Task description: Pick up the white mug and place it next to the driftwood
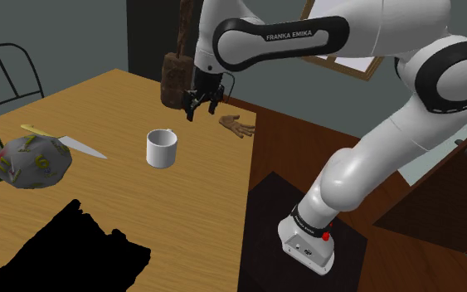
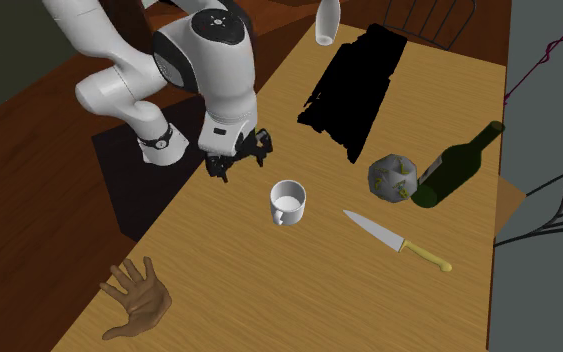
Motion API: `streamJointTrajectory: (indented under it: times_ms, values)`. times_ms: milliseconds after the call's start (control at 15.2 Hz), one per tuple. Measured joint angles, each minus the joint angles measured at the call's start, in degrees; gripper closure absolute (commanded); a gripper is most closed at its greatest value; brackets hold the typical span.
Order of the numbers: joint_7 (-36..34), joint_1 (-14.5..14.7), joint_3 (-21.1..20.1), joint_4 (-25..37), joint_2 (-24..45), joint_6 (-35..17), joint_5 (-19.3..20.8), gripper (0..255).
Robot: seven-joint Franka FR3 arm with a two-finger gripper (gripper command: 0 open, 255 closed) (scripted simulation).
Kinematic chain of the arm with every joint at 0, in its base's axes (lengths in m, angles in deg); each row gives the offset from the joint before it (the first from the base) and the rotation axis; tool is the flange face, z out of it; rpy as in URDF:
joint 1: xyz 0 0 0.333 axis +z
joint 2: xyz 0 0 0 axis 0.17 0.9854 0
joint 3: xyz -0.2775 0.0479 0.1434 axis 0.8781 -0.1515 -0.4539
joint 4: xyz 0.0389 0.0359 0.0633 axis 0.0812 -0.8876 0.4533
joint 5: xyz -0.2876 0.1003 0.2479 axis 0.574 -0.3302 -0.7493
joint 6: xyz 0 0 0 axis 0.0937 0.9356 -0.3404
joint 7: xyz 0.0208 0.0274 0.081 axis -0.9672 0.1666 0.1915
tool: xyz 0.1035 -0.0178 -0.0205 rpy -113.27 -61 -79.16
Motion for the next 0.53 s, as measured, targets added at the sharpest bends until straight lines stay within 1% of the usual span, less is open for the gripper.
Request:
streamJointTrajectory:
  times_ms: [528]
  values:
    - [-5.98, 2.42, -3.94, 9.19, 15.81, -5.12, 2.04, 0]
